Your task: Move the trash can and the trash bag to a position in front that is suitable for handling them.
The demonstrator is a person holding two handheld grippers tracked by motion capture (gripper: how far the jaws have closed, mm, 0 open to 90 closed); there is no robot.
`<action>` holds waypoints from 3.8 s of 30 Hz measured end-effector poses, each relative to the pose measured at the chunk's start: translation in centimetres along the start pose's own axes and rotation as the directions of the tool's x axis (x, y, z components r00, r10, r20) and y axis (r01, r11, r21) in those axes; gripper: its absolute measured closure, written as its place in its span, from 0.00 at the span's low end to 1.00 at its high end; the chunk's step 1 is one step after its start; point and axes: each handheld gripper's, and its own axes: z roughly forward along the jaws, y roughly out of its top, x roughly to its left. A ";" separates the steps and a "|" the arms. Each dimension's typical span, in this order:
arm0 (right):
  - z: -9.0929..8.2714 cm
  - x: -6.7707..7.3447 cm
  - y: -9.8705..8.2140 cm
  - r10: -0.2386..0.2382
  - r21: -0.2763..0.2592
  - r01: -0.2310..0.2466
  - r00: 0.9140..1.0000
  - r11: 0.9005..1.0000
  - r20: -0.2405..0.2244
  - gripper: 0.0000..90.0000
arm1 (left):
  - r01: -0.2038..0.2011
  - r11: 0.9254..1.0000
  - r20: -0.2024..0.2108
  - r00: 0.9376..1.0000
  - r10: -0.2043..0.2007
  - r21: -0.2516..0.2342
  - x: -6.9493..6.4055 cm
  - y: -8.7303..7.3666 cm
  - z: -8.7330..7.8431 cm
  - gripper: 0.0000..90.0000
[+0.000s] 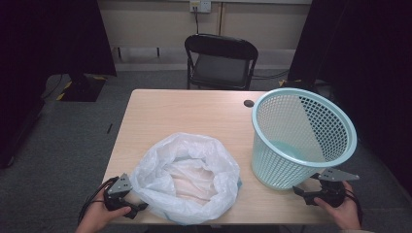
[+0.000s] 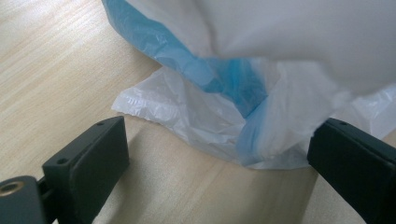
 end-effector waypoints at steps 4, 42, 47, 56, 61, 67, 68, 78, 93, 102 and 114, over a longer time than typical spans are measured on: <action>0.3 0.0 0.4 0.006 -0.001 -0.006 1.000 1.000 0.004 0.11 | -0.002 1.000 0.000 1.000 0.002 0.001 0.0 0.0 0.0 0.05; 6.5 0.5 5.1 -0.001 -0.010 0.001 1.000 1.000 -0.019 0.11 | -0.003 1.000 0.005 1.000 0.003 0.000 0.0 0.0 0.0 0.05; 6.8 0.4 5.3 -0.006 -0.017 0.005 1.000 1.000 -0.023 0.11 | -0.003 1.000 0.004 1.000 0.003 0.000 0.0 0.0 0.0 0.05; 7.3 0.7 5.6 -0.030 -0.010 0.030 0.999 1.000 -0.018 0.12 | -0.003 1.000 0.004 1.000 0.003 0.000 0.0 0.0 0.0 0.05; 6.0 1.5 5.1 -0.050 -0.009 0.049 0.998 0.999 -0.028 0.12 | -0.009 1.000 0.006 1.000 0.009 0.001 0.0 0.0 0.0 0.05; 4.9 3.5 4.2 -0.093 0.001 0.093 0.993 0.996 -0.076 0.12 | -0.010 1.000 0.008 1.000 0.010 0.009 -0.1 -0.1 -0.6 0.14; 5.0 3.9 4.1 -0.108 0.019 0.110 0.991 0.994 -0.079 0.12 | -0.004 1.000 -0.002 1.000 0.004 0.011 -0.1 -0.1 -0.7 0.16; 6.3 6.8 4.4 -0.188 0.016 0.195 0.959 0.981 -0.213 0.12 | -0.044 0.997 0.048 0.998 0.047 -0.056 -0.4 0.5 -1.0 0.21; 8.8 10.7 5.7 -0.236 -0.068 0.228 0.895 0.971 -0.377 0.12 | -0.091 0.990 0.106 0.989 0.103 -0.107 -0.4 1.4 -0.7 0.76; 10.3 11.2 6.7 -0.256 -0.105 0.234 0.865 0.966 -0.431 0.12 | -0.075 0.991 0.128 0.988 0.090 -0.115 -0.5 1.7 -0.5 0.81; 10.9 12.2 7.1 -0.283 -0.069 0.284 0.837 0.956 -0.469 0.88 | -0.075 0.993 0.149 0.985 0.088 -0.091 -0.9 2.3 -0.4 0.90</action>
